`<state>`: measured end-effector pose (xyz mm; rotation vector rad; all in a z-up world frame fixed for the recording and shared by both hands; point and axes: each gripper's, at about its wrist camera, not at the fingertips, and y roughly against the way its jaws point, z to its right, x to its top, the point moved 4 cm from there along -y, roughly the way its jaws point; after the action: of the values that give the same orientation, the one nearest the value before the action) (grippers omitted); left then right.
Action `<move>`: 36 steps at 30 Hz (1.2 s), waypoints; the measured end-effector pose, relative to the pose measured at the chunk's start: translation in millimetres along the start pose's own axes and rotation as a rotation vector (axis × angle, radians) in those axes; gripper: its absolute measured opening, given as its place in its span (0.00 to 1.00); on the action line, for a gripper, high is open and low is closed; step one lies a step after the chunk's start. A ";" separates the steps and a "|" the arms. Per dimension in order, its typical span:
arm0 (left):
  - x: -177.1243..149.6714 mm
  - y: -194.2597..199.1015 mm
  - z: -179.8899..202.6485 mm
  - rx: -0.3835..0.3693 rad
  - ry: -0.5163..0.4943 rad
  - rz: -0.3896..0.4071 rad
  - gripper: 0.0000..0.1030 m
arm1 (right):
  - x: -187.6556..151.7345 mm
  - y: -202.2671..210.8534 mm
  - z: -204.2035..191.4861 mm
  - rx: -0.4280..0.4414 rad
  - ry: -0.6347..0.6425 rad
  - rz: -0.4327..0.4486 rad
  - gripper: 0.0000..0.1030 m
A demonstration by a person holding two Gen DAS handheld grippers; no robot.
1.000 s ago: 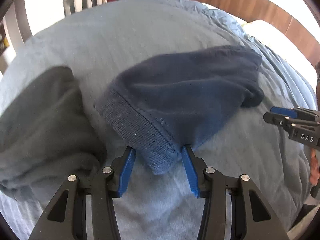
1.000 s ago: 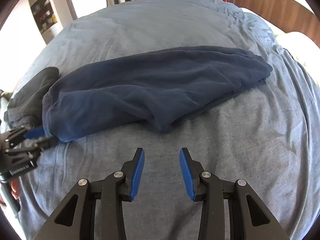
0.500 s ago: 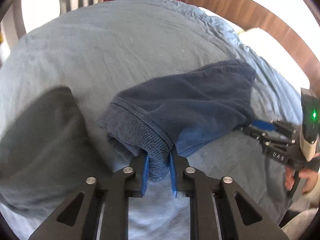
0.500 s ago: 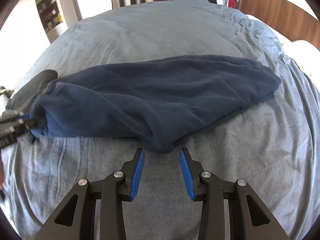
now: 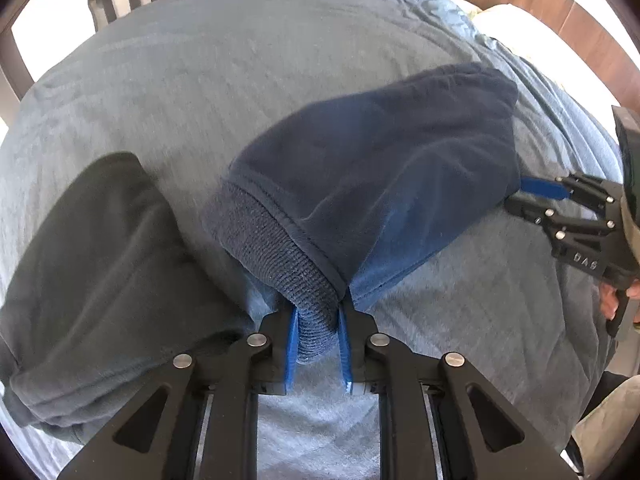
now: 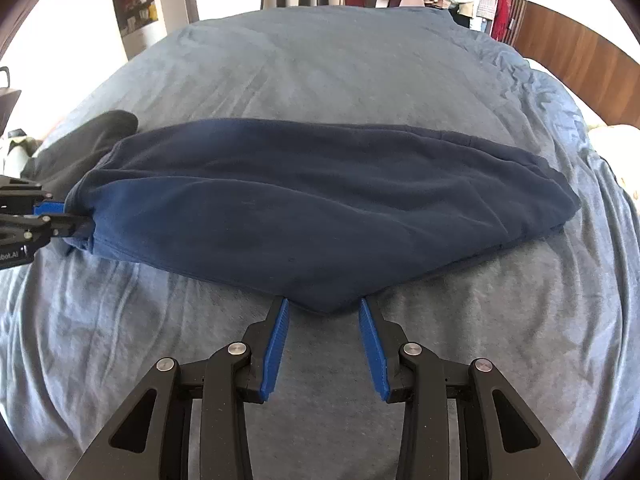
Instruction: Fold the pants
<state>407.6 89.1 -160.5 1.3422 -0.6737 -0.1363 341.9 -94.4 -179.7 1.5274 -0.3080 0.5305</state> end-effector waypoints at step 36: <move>154.1 82.4 129.7 -0.101 -0.293 0.248 0.53 | 55.1 114.2 107.6 -0.021 -0.375 0.234 0.51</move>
<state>440.9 -71.9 -17.9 1.1419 -1.0608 -0.1660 345.2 -197.8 -49.4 1.5762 -0.7869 0.4181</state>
